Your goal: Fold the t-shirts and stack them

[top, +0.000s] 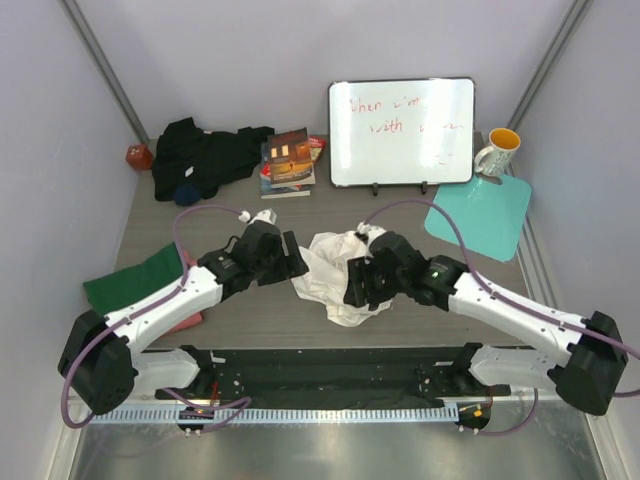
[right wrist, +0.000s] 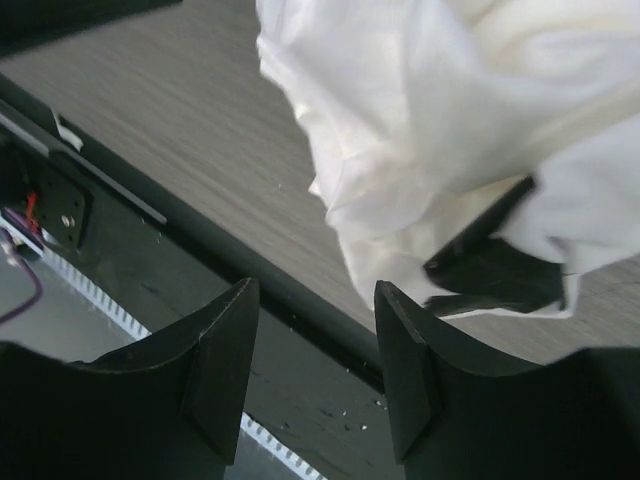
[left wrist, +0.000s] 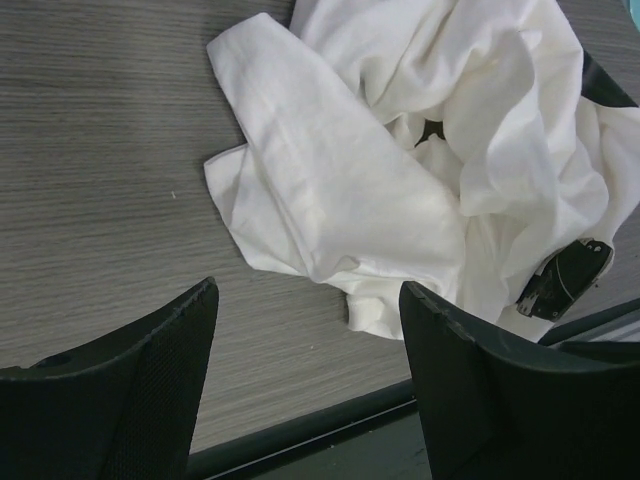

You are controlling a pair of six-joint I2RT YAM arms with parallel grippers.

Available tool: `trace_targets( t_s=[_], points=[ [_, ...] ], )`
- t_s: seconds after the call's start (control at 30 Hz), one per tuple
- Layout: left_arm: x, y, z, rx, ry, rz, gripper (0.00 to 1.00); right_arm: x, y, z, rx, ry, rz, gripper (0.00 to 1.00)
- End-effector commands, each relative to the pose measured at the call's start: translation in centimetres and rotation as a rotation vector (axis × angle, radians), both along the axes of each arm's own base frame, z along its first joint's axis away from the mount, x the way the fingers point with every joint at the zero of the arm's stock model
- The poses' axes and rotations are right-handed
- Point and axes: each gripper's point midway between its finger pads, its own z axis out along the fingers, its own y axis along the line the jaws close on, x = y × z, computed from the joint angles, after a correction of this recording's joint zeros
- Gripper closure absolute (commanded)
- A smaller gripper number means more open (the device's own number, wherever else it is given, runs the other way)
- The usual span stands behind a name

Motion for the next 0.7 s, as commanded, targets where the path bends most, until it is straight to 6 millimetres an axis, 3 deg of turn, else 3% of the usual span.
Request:
trace_targets(
  t_s=[0.0,0.2,0.47,0.67],
  points=[
    [0.5,0.1,0.3,-0.022,-0.020,0.032,0.27,-2.2,2.4,-1.9,-0.059,0.014,0.075,0.44],
    [0.2,0.8,0.3,-0.023,-0.025,0.038,0.27,-2.6,3.4,-3.7,-0.103,0.040,0.089,0.42],
    [-0.1,1.1,-0.3,-0.033,-0.019,0.037,0.27,-1.2,4.0,-6.8,-0.224,0.055,0.089,0.40],
    [-0.4,1.3,-0.6,-0.039,-0.020,0.038,0.27,-0.2,4.9,-7.4,-0.242,0.034,0.072,0.40]
  ],
)
